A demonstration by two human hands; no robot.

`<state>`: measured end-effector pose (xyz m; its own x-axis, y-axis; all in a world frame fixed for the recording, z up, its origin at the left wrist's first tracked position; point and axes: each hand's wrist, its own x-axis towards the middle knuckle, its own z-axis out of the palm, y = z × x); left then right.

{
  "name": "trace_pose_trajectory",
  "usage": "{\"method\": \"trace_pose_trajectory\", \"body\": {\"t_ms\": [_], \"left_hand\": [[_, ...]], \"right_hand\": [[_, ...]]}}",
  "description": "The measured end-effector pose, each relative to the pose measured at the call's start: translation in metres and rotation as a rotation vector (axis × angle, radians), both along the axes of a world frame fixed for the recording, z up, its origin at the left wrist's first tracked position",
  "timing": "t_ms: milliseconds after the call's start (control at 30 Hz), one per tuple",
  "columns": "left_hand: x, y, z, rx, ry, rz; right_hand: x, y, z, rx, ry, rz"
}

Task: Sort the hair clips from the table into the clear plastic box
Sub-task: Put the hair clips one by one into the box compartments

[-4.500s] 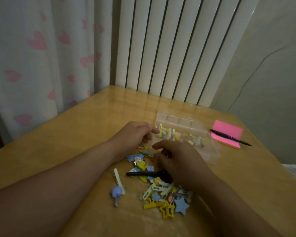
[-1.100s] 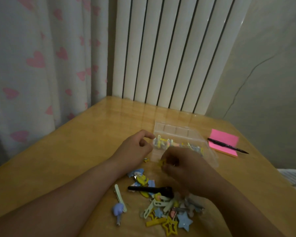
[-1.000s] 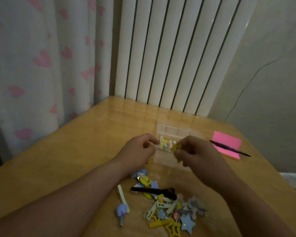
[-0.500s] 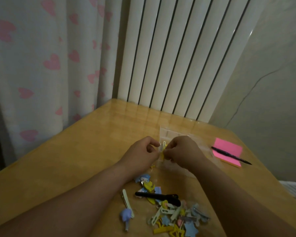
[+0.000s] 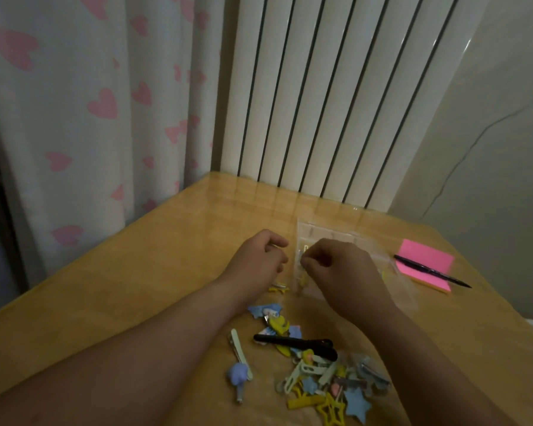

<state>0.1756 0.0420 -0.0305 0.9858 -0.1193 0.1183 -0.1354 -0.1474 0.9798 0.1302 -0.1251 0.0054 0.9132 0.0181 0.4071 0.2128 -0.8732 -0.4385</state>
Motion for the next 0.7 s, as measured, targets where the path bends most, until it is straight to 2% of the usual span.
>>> {"method": "trace_pose_trajectory", "body": {"t_ms": [67,133,233,300,500,700], "left_hand": [[0.002,0.001,0.003,-0.103,0.052,0.034],[0.003,0.003,0.006,-0.183,0.073,0.076],[0.006,0.005,0.006,-0.274,0.091,0.151],[0.007,0.007,0.007,-0.332,0.105,0.172],[0.007,0.008,0.009,-0.356,0.117,0.179],[0.008,0.01,0.01,-0.421,0.142,0.203]], "right_hand": [[-0.01,0.003,-0.003,-0.116,-0.083,0.1],[-0.011,0.009,-0.005,-0.334,-0.108,0.169],[-0.005,0.02,-0.008,-0.576,-0.033,0.227],[-0.001,0.027,-0.01,-0.662,0.014,0.239],[0.004,0.032,0.007,-0.694,0.139,0.266],[0.003,0.037,0.007,-0.637,0.122,0.33]]}}
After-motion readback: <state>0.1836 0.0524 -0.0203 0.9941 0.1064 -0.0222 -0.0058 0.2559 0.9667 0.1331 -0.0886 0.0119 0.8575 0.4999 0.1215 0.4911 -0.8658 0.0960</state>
